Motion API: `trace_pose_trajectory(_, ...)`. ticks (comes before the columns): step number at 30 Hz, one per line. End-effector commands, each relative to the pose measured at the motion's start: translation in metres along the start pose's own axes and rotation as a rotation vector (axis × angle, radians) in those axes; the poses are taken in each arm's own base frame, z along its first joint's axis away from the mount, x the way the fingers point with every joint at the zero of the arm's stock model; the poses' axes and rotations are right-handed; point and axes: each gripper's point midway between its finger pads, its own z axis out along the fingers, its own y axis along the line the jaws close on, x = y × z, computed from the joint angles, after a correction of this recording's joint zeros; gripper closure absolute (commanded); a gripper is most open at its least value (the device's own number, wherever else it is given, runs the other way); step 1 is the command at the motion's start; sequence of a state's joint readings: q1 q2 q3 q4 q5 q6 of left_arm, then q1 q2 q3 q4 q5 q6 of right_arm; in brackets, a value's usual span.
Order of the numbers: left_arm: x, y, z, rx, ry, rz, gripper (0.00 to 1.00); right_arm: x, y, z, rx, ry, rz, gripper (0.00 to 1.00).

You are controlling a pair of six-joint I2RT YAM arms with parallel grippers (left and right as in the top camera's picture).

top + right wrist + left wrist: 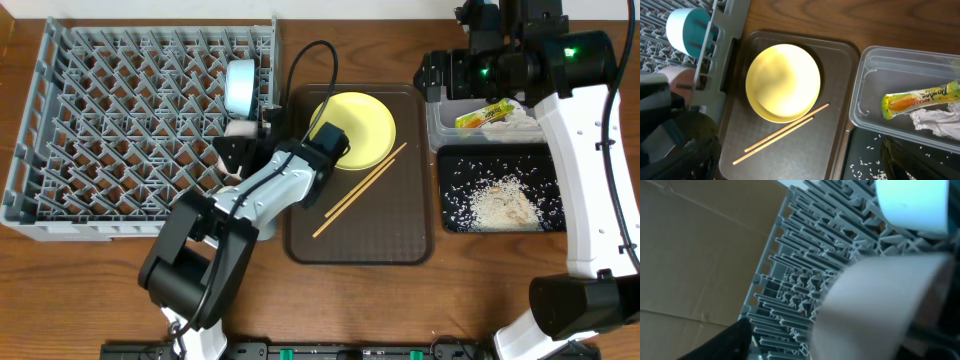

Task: Sort waste into correct bins and load items into the dishwasher
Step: 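Move the left gripper to the yellow plate's left edge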

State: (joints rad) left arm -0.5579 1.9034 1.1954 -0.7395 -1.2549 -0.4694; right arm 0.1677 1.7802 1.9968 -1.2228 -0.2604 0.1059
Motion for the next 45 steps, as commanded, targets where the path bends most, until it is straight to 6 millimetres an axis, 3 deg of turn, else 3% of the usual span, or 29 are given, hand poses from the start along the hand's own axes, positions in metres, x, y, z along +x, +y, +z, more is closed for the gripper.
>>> trace_pose_trajectory(1,0.000,-0.006,-0.004,0.107,0.048,-0.062,0.27,0.000,0.003,0.003,-0.003,0.006,-0.005,0.01)
trace_pose_trajectory(4,-0.011,-0.004,-0.014,0.220,0.070,-0.106,0.24,0.000,0.003,0.003,-0.003,0.006,-0.005,0.01)
trace_pose_trajectory(9,-0.034,-0.003,-0.047,0.524,0.056,-0.099,0.20,0.001,0.003,0.003,-0.003,0.006,-0.005,0.01)
trace_pose_trajectory(13,-0.048,0.002,-0.084,0.782,0.035,-0.171,0.15,0.000,0.003,0.003,-0.003,0.006,-0.005,0.01)
trace_pose_trajectory(18,-0.075,-0.011,-0.149,1.205,0.072,-0.395,0.14,0.000,0.003,0.003,-0.003,0.006,-0.005,0.01)
trace_pose_trajectory(22,-0.069,-0.038,-0.146,1.199,0.263,-0.563,0.14,0.000,0.003,0.003,-0.003,0.006,-0.005,0.01)
trace_pose_trajectory(29,-0.027,-0.108,-0.126,1.063,0.565,-0.648,0.13,0.000,0.003,0.003,-0.003,0.006,-0.005,0.01)
trace_pose_trajectory(38,-0.025,-0.157,-0.113,1.035,0.614,-0.730,0.14,0.001,0.003,0.003,-0.002,0.006,-0.005,0.01)
trace_pose_trajectory(45,-0.015,-0.185,-0.105,1.017,0.664,-0.761,0.23,0.001,0.003,0.003,-0.003,0.006,-0.005,0.01)
